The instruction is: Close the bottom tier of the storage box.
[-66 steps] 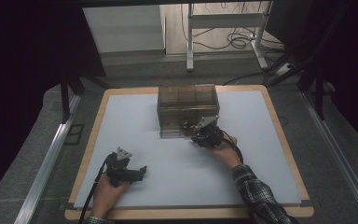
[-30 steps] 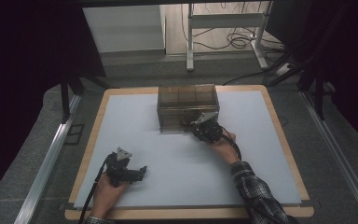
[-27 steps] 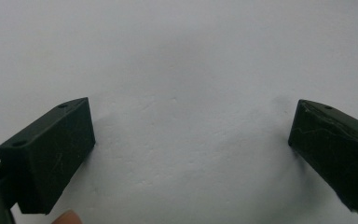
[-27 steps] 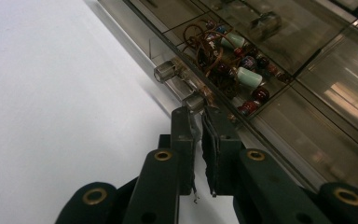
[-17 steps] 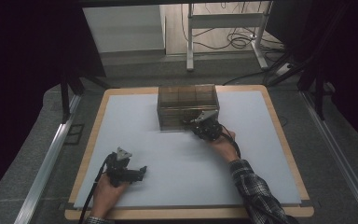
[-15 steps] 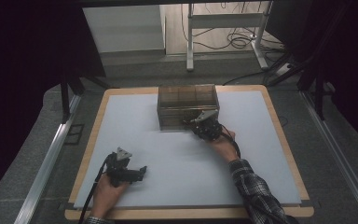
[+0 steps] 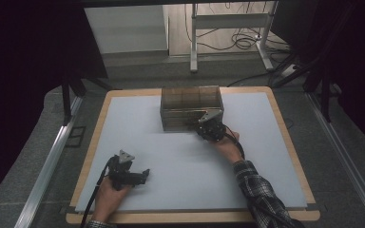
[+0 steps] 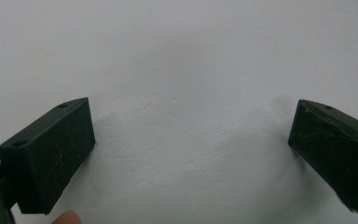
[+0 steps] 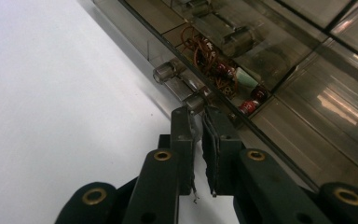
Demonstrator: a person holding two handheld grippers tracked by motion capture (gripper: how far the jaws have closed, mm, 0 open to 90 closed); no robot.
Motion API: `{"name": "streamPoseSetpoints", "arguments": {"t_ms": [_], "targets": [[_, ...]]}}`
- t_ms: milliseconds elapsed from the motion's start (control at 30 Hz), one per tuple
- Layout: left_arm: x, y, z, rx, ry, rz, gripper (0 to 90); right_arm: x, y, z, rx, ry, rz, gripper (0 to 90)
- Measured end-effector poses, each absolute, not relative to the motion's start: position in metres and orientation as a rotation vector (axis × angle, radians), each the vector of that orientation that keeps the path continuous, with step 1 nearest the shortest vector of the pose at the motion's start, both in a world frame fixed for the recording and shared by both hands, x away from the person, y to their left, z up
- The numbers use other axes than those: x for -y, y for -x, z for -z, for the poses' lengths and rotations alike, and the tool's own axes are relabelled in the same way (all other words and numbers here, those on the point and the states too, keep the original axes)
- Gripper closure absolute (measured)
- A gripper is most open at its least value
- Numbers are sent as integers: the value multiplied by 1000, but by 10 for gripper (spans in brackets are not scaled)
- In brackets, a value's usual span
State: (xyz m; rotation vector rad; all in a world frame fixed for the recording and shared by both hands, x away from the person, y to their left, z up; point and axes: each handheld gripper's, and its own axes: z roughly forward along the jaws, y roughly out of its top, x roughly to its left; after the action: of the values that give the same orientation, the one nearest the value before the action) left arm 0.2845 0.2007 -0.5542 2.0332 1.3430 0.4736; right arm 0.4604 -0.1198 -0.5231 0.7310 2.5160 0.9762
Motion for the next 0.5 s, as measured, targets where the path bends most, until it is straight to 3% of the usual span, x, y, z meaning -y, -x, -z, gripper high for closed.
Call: {"name": "streamPoseSetpoints", "arguments": {"t_ms": [500], "targets": [[-201, -284, 554, -1343, -2034, -474, 5, 119, -468, 524, -2505, -745, -982, 810]]}}
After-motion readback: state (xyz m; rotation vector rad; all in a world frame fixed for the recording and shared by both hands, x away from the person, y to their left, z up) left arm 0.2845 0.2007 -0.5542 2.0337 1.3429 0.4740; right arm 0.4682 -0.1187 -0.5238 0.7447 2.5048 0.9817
